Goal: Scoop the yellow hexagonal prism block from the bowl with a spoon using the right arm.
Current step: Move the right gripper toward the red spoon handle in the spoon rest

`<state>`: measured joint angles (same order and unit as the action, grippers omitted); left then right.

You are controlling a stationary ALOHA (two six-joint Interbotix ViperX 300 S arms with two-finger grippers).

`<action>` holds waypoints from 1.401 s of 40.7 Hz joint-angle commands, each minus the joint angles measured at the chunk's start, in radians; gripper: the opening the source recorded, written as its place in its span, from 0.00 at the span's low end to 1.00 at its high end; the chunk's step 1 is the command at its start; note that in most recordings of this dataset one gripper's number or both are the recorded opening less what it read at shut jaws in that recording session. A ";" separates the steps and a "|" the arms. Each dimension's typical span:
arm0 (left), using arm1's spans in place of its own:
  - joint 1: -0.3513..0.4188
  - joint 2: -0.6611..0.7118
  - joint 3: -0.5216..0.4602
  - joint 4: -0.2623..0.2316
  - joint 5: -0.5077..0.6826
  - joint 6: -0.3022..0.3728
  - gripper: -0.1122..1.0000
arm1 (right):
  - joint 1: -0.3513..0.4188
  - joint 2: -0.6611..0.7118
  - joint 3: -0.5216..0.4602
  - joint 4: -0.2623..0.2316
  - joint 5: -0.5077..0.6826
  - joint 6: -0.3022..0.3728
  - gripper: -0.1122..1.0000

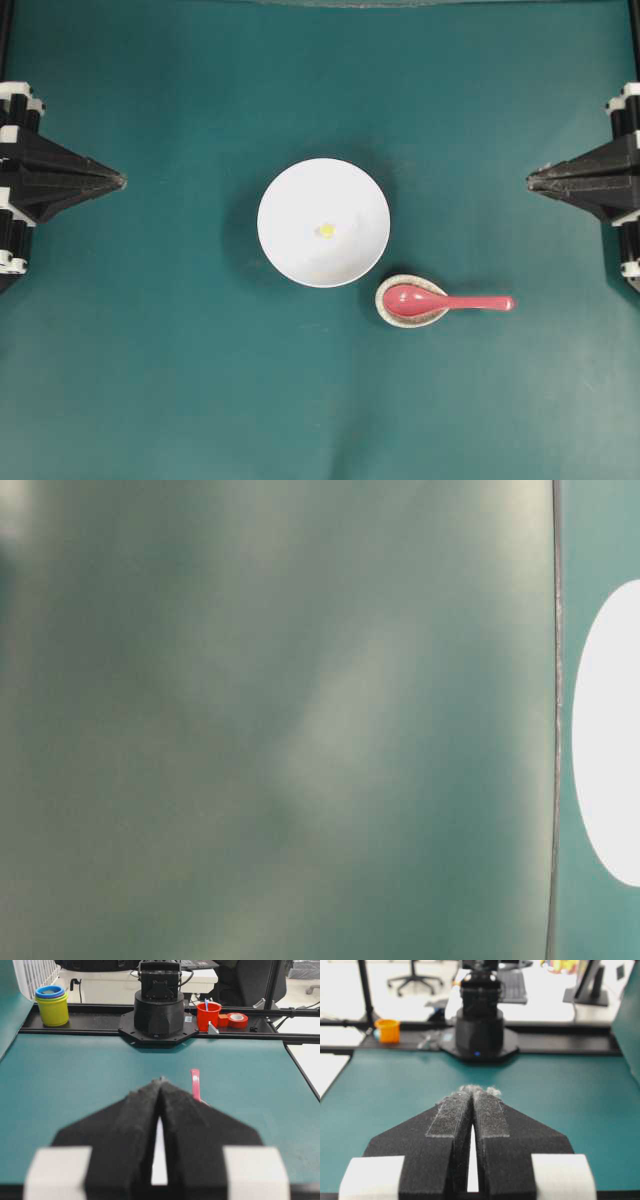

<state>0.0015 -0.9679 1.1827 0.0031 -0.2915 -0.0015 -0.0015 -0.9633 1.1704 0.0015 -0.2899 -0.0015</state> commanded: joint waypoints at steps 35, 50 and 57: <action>0.003 0.025 -0.021 0.015 0.029 0.006 0.10 | 0.003 0.164 0.015 0.015 -0.029 0.021 0.62; 0.003 0.025 -0.020 0.017 0.029 0.008 0.10 | 0.040 0.371 0.097 0.018 -0.259 0.109 0.62; 0.003 0.023 -0.021 0.015 0.029 0.006 0.10 | 0.061 0.477 0.137 0.041 -0.400 0.138 0.62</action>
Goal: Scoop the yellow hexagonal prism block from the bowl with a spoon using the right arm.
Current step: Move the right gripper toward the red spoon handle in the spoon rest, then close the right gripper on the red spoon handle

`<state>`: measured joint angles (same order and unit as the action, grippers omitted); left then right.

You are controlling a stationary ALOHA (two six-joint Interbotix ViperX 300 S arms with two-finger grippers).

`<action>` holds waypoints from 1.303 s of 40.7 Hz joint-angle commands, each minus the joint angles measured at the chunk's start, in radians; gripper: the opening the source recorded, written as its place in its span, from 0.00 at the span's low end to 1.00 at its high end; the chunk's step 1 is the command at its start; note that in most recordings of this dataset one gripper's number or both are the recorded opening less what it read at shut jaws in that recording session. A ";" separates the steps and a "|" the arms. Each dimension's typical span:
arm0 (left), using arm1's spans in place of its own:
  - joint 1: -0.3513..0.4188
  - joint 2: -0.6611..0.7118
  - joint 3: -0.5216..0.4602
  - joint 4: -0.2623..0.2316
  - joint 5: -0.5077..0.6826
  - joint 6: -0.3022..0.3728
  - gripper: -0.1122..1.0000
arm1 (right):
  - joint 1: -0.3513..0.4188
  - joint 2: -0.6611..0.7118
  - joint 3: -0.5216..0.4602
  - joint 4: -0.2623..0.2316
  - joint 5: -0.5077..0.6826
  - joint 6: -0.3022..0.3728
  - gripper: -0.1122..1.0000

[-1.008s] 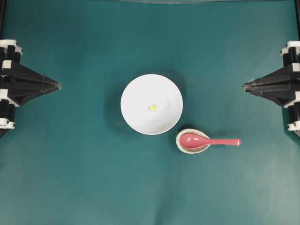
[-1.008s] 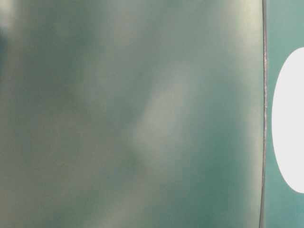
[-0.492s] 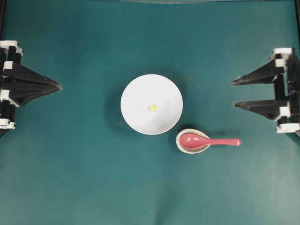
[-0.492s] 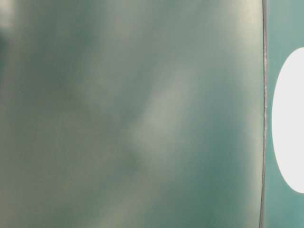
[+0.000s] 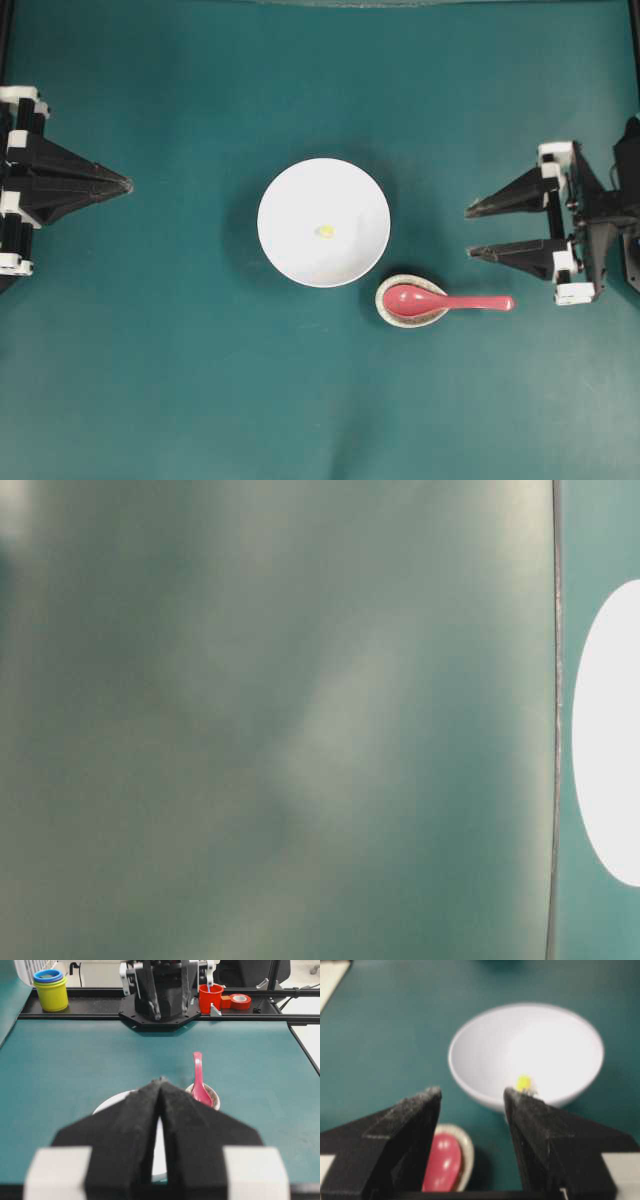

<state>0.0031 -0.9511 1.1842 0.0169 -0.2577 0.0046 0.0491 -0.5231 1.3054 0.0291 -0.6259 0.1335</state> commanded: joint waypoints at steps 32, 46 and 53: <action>0.002 0.008 -0.021 0.002 -0.005 0.000 0.10 | 0.368 0.546 0.023 0.394 -0.546 0.005 0.62; 0.002 0.008 -0.020 0.002 -0.005 0.000 0.10 | 0.428 0.689 0.028 0.426 -0.661 0.005 0.62; 0.002 0.009 -0.021 0.002 -0.005 0.000 0.10 | 0.436 0.739 0.017 0.428 -0.670 0.005 0.62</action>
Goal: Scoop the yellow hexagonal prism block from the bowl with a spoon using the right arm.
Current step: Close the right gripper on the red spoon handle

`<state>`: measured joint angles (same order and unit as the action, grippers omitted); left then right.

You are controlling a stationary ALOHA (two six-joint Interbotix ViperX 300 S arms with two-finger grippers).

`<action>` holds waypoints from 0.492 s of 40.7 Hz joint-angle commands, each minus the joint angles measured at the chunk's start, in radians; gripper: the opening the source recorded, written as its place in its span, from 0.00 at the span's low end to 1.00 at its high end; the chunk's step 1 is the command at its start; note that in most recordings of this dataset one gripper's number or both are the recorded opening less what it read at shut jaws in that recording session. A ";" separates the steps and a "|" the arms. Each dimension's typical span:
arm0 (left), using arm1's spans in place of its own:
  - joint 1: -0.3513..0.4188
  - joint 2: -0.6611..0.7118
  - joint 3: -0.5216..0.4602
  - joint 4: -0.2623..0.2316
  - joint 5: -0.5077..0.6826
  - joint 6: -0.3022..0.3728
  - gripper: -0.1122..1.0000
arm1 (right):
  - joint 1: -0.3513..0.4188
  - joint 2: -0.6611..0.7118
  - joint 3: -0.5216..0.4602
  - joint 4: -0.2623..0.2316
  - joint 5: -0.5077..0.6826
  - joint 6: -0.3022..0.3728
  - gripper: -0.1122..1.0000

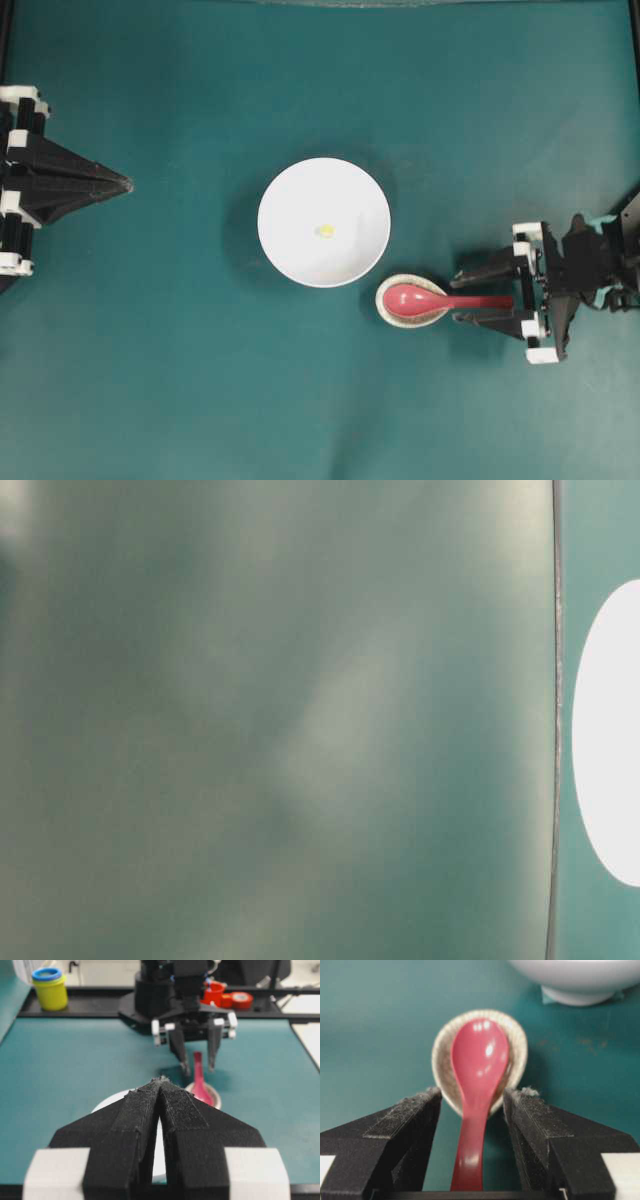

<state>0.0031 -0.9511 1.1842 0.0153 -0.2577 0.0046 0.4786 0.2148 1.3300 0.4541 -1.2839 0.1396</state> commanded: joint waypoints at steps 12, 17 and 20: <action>0.000 0.008 -0.020 0.005 0.015 -0.002 0.10 | 0.021 0.025 -0.008 0.025 -0.008 -0.002 0.62; 0.002 0.008 -0.020 0.003 0.026 -0.005 0.10 | 0.029 0.025 -0.005 0.038 -0.005 -0.003 0.62; 0.002 0.008 -0.020 0.003 0.028 -0.005 0.10 | 0.032 0.025 -0.003 0.040 0.000 -0.003 0.62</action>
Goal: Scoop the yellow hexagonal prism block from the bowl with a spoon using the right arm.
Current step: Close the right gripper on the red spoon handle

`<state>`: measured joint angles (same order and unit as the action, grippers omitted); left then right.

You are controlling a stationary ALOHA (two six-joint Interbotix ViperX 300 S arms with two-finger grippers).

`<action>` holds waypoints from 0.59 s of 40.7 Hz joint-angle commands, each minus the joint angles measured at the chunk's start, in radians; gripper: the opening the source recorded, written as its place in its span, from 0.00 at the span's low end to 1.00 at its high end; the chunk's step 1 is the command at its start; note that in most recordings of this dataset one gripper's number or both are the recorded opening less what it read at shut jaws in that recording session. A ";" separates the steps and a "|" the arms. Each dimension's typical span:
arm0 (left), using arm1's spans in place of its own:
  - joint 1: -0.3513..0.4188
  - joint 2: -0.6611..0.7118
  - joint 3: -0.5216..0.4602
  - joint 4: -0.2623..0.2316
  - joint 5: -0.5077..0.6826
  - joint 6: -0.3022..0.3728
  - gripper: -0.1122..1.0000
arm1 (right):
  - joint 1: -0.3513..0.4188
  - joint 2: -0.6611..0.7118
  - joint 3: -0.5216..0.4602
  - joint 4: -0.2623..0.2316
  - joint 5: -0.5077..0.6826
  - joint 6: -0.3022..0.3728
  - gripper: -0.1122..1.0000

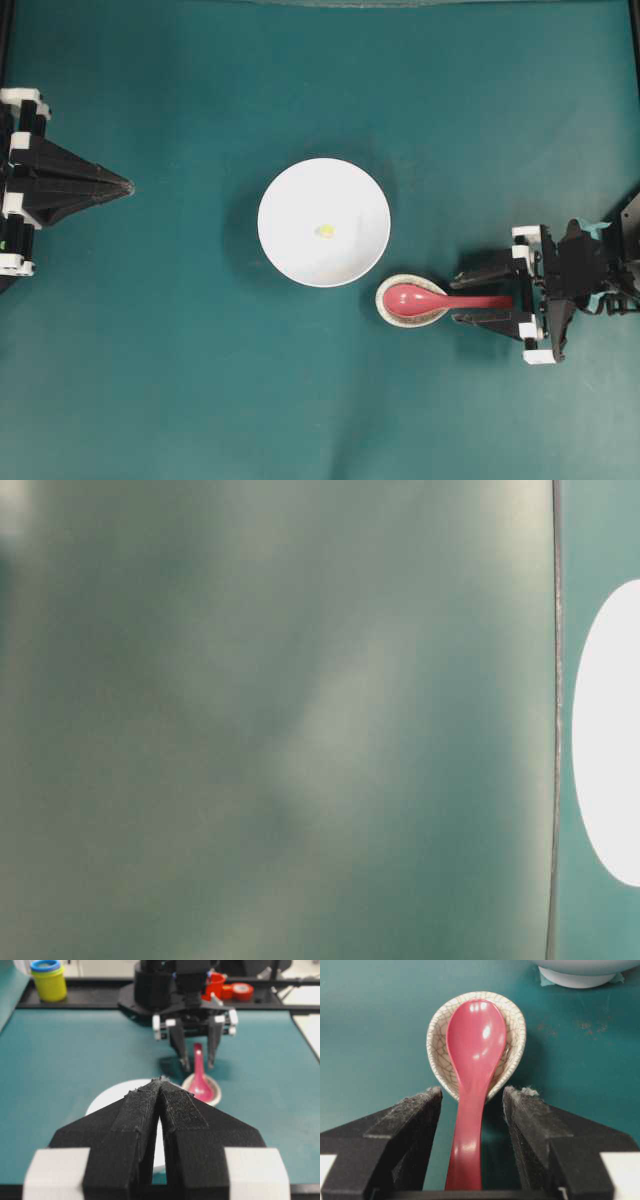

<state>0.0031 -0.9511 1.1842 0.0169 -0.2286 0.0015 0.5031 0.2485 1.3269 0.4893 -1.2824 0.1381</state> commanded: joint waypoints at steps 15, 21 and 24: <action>0.002 0.008 -0.020 0.003 -0.002 -0.002 0.10 | 0.015 -0.009 -0.002 0.012 0.023 -0.009 0.59; 0.002 0.008 -0.020 0.002 -0.002 -0.002 0.10 | 0.014 -0.009 0.000 0.021 0.021 -0.009 0.59; 0.002 0.008 -0.021 0.002 -0.002 -0.002 0.10 | 0.015 -0.009 -0.002 0.031 0.017 -0.011 0.59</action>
<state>0.0031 -0.9511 1.1842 0.0169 -0.2255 0.0015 0.5139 0.2485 1.3284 0.5093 -1.2548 0.1289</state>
